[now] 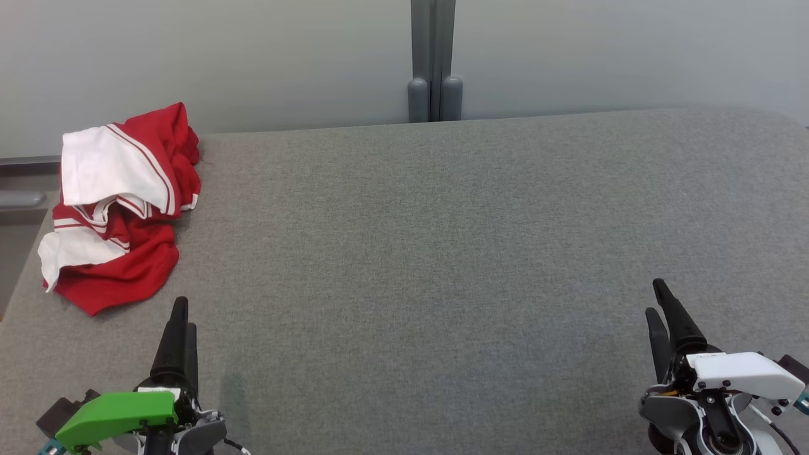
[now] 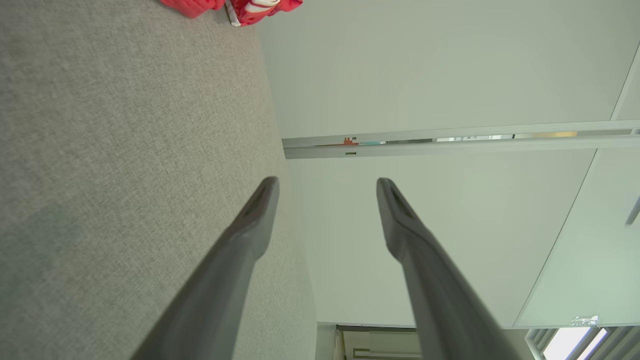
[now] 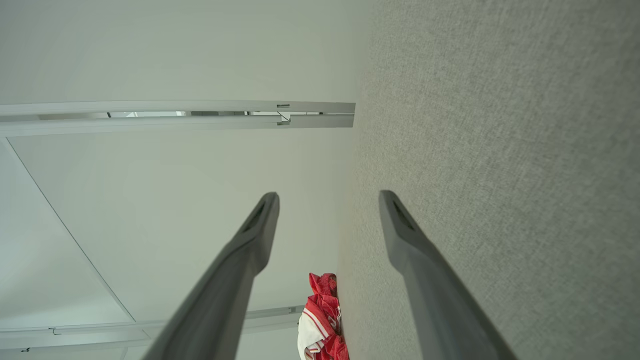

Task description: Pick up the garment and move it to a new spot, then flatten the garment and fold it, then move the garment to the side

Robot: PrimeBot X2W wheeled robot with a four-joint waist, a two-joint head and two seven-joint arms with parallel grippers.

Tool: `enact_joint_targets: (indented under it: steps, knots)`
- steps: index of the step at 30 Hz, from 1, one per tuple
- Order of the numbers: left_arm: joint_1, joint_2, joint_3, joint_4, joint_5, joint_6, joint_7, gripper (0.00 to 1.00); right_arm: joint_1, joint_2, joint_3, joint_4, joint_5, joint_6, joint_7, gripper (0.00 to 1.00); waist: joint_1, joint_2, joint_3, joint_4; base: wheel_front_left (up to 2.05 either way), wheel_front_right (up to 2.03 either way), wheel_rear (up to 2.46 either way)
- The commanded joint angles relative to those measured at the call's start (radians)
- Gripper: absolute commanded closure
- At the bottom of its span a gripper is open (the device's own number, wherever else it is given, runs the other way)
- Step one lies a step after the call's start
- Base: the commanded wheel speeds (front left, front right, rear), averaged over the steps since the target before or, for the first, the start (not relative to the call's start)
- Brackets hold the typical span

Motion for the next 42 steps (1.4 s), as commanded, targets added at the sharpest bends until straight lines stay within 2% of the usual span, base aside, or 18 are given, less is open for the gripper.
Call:
enact_joint_targets:
  steps: [1,13,23,29,42]
  knots:
    - [-0.008,0.005,-0.006,-0.025,0.030,0.000,-0.012,0.00,-0.008,-0.004,-0.002,-0.024,-0.033,0.000,-0.013,0.00,0.0000,0.0000,0.000,0.000,0.00,0.00,0.00]
    - [-0.011,0.006,-0.043,-0.098,0.256,0.046,-0.063,0.00,0.001,-0.006,0.015,-0.099,-0.318,0.000,-0.064,0.00,0.0000,0.0000,0.002,0.002,0.00,0.00,0.00]
    - [0.000,0.007,-0.106,-0.135,0.501,0.083,-0.104,0.00,0.016,-0.007,0.038,-0.136,-0.575,0.000,-0.105,0.00,0.0000,0.0000,0.006,0.005,0.00,0.00,0.00]
    - [0.005,0.007,-0.137,-0.140,0.655,0.093,-0.125,0.00,0.023,-0.008,0.054,-0.147,-0.679,0.000,-0.125,0.00,0.0000,0.0000,0.007,0.006,0.00,0.00,0.00]
    - [0.025,0.008,-0.172,-0.122,0.874,0.117,-0.165,0.00,0.036,-0.008,0.083,-0.156,-0.867,0.000,-0.165,0.00,0.0000,0.0000,0.006,0.009,0.00,0.00,0.00]
